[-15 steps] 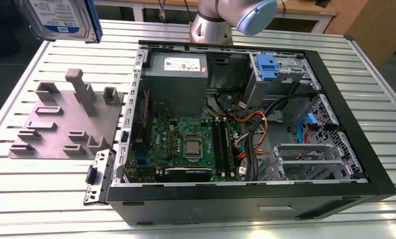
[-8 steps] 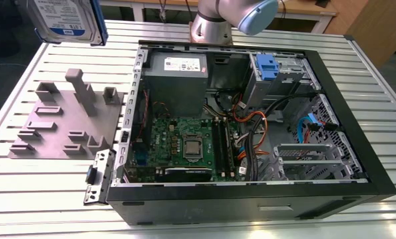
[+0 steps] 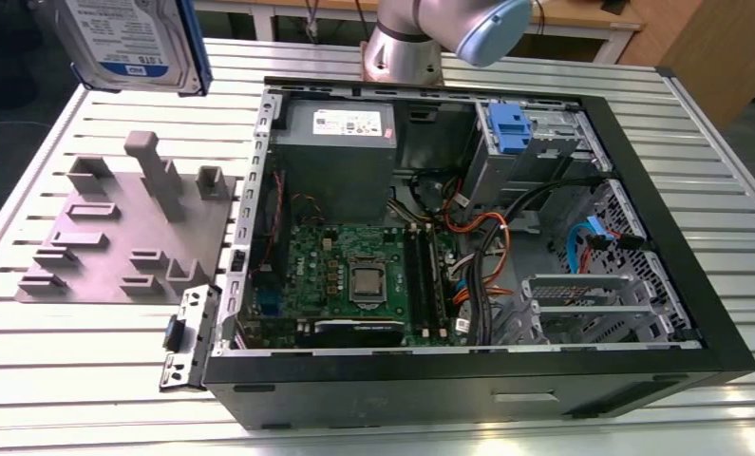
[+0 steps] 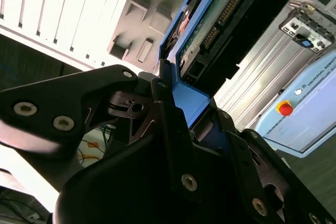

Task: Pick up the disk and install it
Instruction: 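Pick up the disk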

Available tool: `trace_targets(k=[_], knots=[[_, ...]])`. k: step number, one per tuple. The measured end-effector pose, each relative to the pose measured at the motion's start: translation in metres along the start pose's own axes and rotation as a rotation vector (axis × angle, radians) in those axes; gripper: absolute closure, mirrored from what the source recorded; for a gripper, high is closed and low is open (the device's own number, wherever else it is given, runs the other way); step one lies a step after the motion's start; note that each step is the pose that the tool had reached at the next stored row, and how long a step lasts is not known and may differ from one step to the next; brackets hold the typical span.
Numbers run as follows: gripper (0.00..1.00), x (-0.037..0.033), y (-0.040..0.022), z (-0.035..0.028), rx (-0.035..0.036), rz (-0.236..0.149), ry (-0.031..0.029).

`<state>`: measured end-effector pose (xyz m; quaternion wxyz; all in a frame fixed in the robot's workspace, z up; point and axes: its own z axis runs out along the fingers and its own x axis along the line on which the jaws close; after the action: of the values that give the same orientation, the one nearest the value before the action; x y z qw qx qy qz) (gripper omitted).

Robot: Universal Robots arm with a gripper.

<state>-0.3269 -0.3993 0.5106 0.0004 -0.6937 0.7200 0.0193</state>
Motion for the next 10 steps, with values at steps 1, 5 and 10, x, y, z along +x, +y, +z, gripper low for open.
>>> trace_targets(k=[1,5,10], knots=[[0.64,0.0009,-0.0022,0.0,0.0,0.0,0.0],[0.64,0.0041,-0.012,-0.0001,0.0,0.0,0.0001],[0.64,0.0136,-0.0179,0.0004,0.0,0.0,0.0002]])
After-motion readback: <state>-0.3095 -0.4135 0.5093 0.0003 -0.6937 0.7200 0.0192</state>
